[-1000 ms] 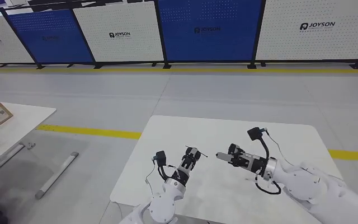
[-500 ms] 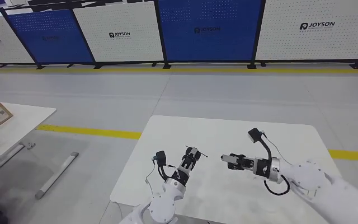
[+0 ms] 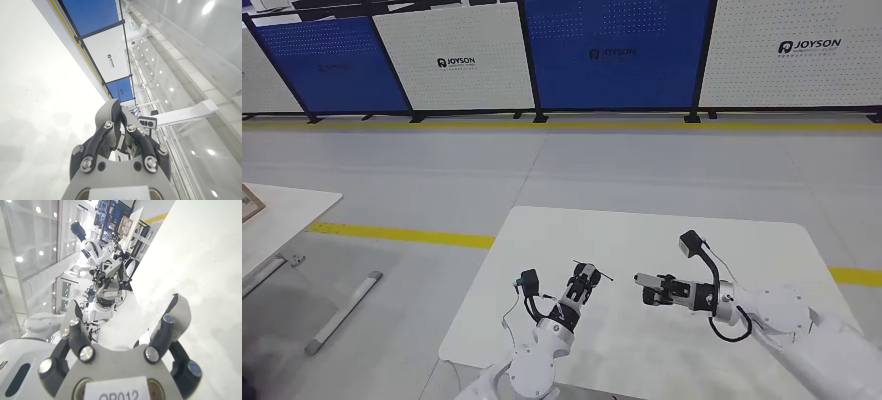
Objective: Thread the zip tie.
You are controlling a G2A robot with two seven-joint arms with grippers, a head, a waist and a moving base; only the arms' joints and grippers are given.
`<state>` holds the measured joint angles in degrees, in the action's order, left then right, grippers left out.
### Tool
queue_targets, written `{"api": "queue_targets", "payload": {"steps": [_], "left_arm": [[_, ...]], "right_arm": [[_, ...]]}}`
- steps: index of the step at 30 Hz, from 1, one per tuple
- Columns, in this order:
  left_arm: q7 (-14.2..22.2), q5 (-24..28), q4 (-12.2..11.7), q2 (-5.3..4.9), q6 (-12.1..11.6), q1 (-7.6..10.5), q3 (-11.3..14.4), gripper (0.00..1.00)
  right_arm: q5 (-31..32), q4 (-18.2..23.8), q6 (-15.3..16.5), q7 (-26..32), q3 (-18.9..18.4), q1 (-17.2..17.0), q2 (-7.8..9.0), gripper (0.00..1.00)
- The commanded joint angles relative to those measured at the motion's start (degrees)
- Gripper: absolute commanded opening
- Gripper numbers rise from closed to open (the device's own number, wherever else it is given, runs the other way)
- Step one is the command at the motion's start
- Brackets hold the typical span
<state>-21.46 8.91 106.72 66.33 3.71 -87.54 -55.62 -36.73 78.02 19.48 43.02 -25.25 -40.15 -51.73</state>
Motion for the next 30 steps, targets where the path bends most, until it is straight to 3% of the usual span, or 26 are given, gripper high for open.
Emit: {"api": "queue_targets", "payload": {"steps": [1, 7, 10, 17, 19, 21, 25, 27, 30], "left_arm": [[0.00, 0.00, 0.00, 0.00, 0.00, 0.00, 0.00, 0.00], [2.70, 8.01, -2.04, 0.94, 1.71, 1.64, 0.20, 0.00], [1.52, 8.47, -2.91, 1.56, 1.77, 2.69, 1.17, 0.00], [1.52, 8.47, -2.91, 1.56, 1.77, 2.69, 1.17, 0.00], [1.52, 8.47, -2.91, 1.56, 1.77, 2.69, 1.17, 0.00], [1.52, 8.47, -2.91, 1.56, 1.77, 2.69, 1.17, 0.00], [1.52, 8.47, -2.91, 1.56, 1.77, 2.69, 1.17, 0.00], [1.52, 8.47, -2.91, 1.56, 1.77, 2.69, 1.17, 0.00], [1.52, 8.47, -2.91, 1.56, 1.77, 2.69, 1.17, 0.00]], "right_arm": [[0.00, 0.00, 0.00, 0.00, 0.00, 0.00, 0.00, 1.00], [0.00, 0.00, 0.00, 0.00, 0.00, 0.00, 0.00, 1.00], [0.00, 0.00, 0.00, 0.00, 0.00, 0.00, 0.00, 1.00], [0.00, 0.00, 0.00, 0.00, 0.00, 0.00, 0.00, 1.00], [2.30, 0.14, -1.31, -0.97, -0.07, -0.46, -0.16, 1.00], [2.67, 0.12, -2.17, -1.43, -0.23, -0.68, -0.67, 1.00], [-1.20, -3.58, -0.72, 2.22, -0.23, -0.37, -2.78, 1.00], [-2.89, -5.82, -1.73, 4.18, 0.10, 0.33, -3.96, 1.00], [-2.89, -5.82, -1.73, 4.18, 0.10, 0.33, -3.96, 1.00]]}}
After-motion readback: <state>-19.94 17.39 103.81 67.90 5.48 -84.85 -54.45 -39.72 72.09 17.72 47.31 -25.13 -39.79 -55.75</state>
